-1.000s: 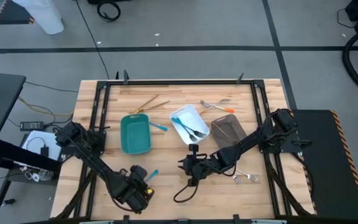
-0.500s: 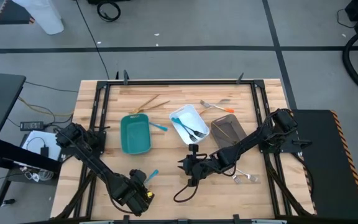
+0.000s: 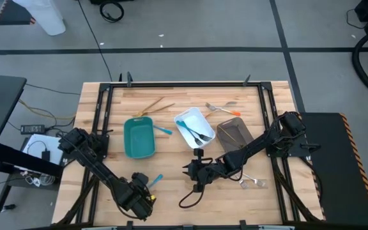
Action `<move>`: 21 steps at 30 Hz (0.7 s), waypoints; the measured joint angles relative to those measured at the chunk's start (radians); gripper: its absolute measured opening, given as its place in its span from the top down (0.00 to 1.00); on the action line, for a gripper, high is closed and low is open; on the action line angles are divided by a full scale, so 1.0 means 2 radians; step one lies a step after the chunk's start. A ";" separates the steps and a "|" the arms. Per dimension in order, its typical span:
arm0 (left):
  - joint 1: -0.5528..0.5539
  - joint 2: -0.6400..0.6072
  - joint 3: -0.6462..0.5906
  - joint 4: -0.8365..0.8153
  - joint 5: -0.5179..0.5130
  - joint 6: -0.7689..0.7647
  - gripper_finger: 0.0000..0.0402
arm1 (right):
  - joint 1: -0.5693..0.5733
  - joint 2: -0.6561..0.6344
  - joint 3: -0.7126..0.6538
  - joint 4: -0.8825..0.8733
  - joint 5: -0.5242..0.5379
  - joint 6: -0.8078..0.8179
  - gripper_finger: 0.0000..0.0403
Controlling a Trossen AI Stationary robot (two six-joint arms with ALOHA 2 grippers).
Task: Sort silverware by color (type)
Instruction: Put the gold fork into the black bin
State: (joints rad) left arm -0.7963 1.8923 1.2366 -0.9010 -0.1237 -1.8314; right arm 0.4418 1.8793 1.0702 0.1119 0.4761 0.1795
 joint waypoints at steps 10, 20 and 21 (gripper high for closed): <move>0.001 0.009 0.000 0.013 0.012 0.010 0.65 | 0.000 0.000 0.000 0.002 -0.003 0.000 0.76; 0.006 0.016 0.000 0.001 0.013 0.040 0.65 | 0.000 0.000 0.000 0.008 -0.004 0.000 0.76; 0.006 0.016 0.000 -0.003 0.014 0.042 0.65 | 0.000 0.000 0.000 0.009 -0.004 0.000 0.76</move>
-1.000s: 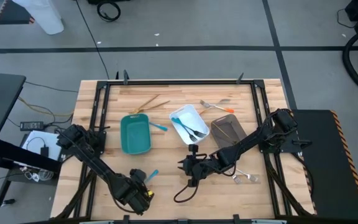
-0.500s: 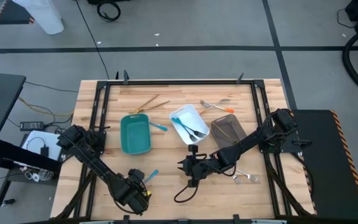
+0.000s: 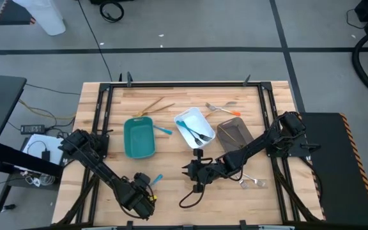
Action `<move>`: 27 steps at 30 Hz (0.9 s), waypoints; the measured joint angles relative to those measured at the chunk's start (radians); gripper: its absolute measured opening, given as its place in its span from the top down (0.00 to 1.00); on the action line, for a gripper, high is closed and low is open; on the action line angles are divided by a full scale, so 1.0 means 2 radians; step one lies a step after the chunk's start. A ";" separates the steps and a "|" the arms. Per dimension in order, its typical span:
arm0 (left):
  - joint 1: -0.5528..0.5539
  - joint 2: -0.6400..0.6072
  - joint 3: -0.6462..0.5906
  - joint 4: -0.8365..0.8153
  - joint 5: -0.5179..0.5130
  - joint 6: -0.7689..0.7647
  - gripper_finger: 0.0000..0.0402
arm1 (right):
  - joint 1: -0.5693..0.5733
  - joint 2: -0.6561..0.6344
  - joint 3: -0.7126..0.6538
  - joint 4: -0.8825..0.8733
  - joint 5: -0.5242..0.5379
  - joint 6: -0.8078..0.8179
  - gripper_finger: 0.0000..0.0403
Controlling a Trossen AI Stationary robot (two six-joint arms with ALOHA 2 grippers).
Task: Sort silverware by color (type)
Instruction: Put the gold fork into the black bin
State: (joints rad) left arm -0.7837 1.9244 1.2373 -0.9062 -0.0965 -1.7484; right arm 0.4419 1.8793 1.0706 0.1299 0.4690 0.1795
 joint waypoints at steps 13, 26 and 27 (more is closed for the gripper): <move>0.000 0.000 0.000 -0.021 0.000 0.021 0.86 | 0.000 0.000 0.000 0.000 0.000 -0.002 0.76; 0.004 0.001 -0.001 -0.071 -0.023 0.032 0.96 | 0.000 0.000 0.000 0.004 -0.009 -0.002 0.76; 0.005 0.001 -0.001 -0.072 -0.027 0.035 0.96 | 0.000 0.000 0.000 0.004 -0.009 -0.002 0.76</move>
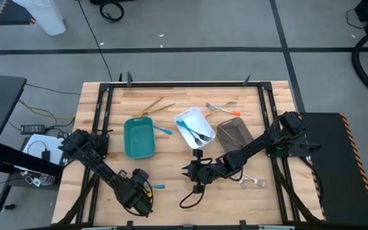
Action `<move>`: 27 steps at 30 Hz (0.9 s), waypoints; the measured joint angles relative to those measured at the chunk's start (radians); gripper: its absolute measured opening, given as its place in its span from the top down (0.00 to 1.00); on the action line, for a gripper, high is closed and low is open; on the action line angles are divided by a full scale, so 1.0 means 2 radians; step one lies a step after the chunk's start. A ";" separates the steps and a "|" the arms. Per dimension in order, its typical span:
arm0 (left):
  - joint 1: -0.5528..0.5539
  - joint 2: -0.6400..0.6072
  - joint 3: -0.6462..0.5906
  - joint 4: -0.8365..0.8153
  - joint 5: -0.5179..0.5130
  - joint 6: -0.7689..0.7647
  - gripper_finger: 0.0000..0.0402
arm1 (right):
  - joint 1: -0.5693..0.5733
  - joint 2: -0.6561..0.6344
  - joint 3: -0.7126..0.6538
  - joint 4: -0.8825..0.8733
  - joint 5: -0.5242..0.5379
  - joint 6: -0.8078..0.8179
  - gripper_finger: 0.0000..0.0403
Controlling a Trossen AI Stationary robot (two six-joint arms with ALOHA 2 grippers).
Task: Sort silverware by color (type)
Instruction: Put the gold fork into the black bin
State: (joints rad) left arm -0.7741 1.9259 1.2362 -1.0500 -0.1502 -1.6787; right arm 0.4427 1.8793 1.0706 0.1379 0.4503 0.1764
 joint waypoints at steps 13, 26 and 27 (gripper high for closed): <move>0.005 -0.029 0.000 0.002 -0.023 0.034 0.97 | -0.008 -0.050 0.000 -0.099 0.001 0.032 0.76; 0.020 -0.030 0.000 0.031 -0.045 0.025 0.78 | -0.006 -0.051 0.000 -0.089 0.002 0.039 0.78; 0.022 -0.028 0.000 0.032 -0.045 0.024 0.76 | -0.006 -0.050 0.000 -0.086 0.001 0.039 0.78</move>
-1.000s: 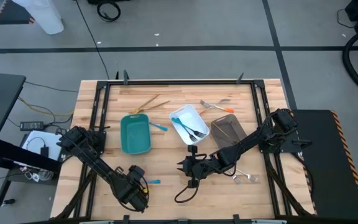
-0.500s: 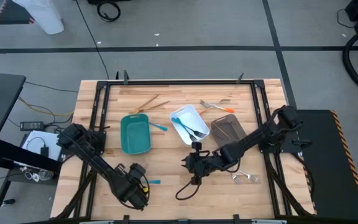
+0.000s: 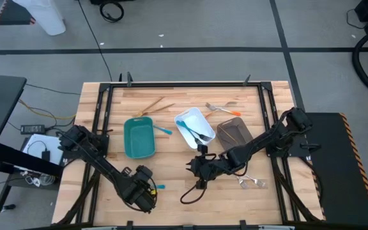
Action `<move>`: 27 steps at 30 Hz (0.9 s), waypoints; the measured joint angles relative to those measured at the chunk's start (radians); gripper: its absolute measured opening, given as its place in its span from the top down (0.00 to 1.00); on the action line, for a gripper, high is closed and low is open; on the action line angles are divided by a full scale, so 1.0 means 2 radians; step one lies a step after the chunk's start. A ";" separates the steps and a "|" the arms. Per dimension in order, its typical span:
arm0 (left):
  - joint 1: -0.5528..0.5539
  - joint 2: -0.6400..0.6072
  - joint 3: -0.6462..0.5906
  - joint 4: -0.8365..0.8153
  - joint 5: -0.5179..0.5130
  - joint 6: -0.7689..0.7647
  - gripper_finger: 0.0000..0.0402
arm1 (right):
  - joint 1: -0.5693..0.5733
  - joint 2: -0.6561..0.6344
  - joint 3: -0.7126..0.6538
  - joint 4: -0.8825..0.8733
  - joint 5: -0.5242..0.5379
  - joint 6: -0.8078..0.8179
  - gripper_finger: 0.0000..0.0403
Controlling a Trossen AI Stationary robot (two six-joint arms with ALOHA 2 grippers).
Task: Sort silverware by color (type)
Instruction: Put the gold fork into the black bin
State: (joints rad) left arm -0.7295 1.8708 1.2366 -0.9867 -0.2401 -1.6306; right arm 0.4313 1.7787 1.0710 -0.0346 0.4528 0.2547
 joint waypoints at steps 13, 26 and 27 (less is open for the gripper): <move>0.004 0.031 0.000 -0.004 0.032 0.009 0.72 | 0.002 0.001 -0.015 0.034 -0.005 -0.002 0.78; 0.002 0.024 -0.050 0.059 0.049 0.020 0.86 | 0.009 0.001 -0.015 0.048 -0.010 -0.011 0.78; 0.002 0.024 -0.050 0.060 0.049 0.022 0.87 | 0.009 0.001 -0.015 0.050 -0.010 -0.012 0.78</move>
State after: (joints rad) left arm -0.7261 1.9194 1.1358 -0.8676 -0.1421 -1.5871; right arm 0.4496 1.7813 1.0412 0.0652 0.4320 0.2305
